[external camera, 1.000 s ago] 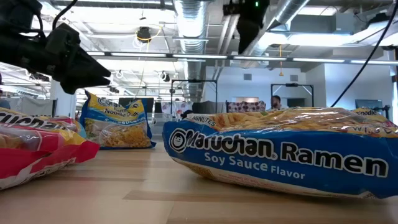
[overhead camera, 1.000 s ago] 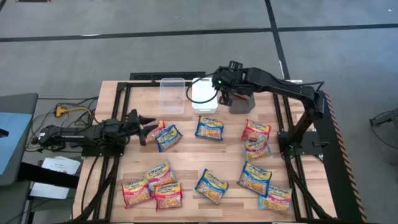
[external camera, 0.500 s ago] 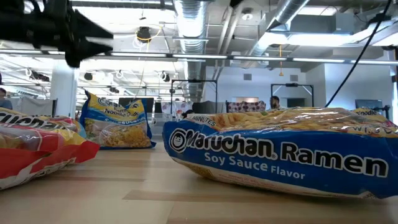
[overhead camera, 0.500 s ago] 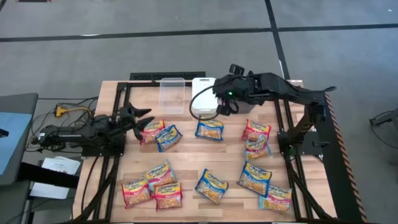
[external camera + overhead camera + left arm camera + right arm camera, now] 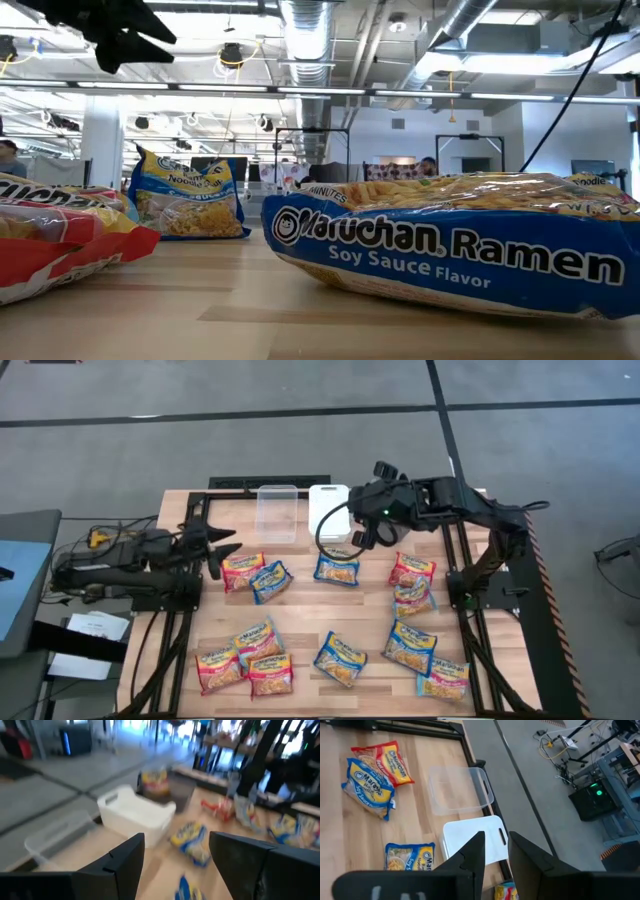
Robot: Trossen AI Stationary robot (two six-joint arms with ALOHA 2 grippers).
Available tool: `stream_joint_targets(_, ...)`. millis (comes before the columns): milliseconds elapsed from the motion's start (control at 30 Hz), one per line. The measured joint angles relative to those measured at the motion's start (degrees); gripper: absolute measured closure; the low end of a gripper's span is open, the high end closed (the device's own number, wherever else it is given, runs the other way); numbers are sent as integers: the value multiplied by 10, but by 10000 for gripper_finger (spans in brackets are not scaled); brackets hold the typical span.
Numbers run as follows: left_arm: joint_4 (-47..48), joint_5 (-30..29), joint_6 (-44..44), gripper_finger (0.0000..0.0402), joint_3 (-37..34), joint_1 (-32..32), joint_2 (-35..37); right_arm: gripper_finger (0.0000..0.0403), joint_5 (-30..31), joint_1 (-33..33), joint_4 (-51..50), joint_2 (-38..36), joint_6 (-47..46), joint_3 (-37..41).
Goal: Sort Maruchan noodles
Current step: Put the blue noodle pack into the transparent bin
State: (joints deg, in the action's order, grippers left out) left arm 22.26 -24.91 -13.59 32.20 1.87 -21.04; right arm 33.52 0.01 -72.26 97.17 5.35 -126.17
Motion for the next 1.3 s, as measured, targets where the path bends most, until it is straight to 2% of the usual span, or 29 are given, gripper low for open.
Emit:
stream_joint_targets(300, 58, 99, -60, 189, 16, 0, -89, 294, -2, -13, -44, 5, -58, 0)
stream_joint_targets(933, 61, 107, -199, 189, 16, 0, -266, 294, -4, -24, -53, 7, -53, 0)
stream_joint_targets(1300, 32, 151, -204, 189, 16, 23, -360, 294, -5, -24, -53, 7, -54, 0)
